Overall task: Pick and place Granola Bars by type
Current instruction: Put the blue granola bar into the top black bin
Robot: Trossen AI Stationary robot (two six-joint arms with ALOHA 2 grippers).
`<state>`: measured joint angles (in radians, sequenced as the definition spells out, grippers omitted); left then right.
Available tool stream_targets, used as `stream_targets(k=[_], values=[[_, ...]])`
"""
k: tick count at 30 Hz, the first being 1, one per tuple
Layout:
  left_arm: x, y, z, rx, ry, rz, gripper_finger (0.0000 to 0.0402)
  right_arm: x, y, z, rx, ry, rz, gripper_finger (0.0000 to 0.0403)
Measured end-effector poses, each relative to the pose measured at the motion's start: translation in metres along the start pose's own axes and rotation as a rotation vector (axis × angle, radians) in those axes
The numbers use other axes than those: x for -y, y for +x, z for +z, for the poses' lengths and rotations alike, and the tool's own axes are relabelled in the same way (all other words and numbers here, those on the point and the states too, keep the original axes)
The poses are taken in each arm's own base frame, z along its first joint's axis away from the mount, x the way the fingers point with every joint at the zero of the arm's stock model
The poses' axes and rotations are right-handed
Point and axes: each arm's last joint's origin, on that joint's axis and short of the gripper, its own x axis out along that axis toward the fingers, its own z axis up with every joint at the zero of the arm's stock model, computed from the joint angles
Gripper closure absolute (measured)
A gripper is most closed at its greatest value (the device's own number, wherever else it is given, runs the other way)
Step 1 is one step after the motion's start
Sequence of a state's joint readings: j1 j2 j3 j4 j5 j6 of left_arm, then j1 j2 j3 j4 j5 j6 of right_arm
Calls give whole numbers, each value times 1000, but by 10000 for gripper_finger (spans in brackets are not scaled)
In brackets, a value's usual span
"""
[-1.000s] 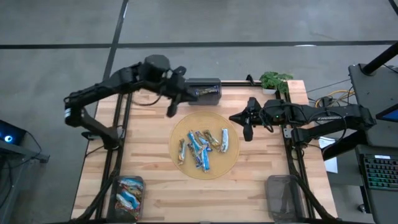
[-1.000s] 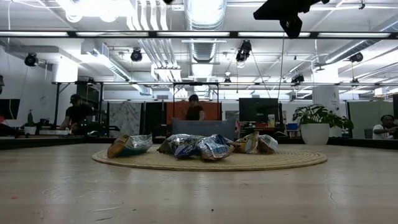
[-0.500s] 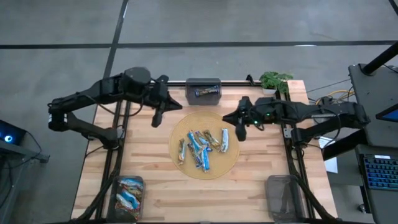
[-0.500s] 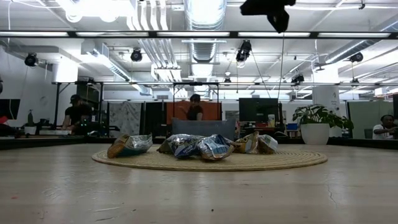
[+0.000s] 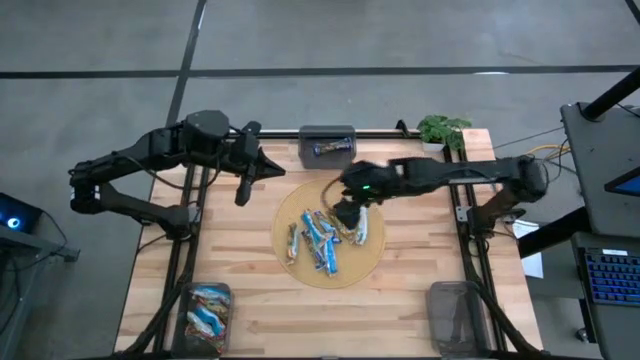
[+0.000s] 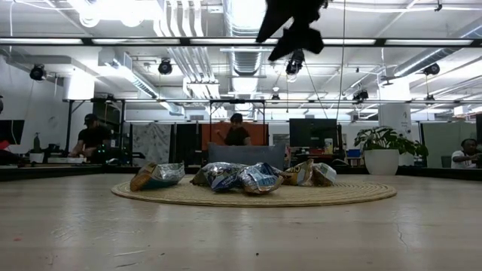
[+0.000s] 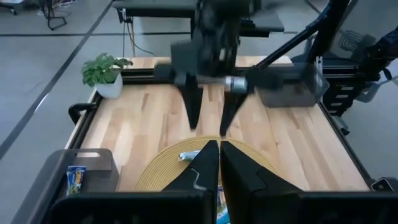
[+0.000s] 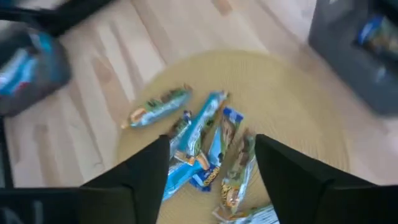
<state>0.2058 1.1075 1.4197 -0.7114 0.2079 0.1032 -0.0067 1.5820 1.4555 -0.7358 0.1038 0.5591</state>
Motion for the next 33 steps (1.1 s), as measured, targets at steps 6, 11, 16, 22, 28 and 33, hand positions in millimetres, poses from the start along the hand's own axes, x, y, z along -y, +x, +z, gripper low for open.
stream_targets(k=[6,11,16,22,28,33], values=[[0,-1,0,0,0,0,401,-10,49,7,-152,87,-107,153],[0,-1,0,-1,1,0,401,-16,80,10,-244,128,-182,160],[0,-1,0,-1,4,0,401,-21,107,12,-310,154,-229,170],[0,-1,-1,-4,2,0,401,-25,138,13,-376,158,-280,172],[0,-1,-2,-20,-2,-2,401,-25,162,7,-429,174,-295,172],[1,-1,-4,-36,-6,-4,401,-18,173,-4,-486,186,-330,176]])
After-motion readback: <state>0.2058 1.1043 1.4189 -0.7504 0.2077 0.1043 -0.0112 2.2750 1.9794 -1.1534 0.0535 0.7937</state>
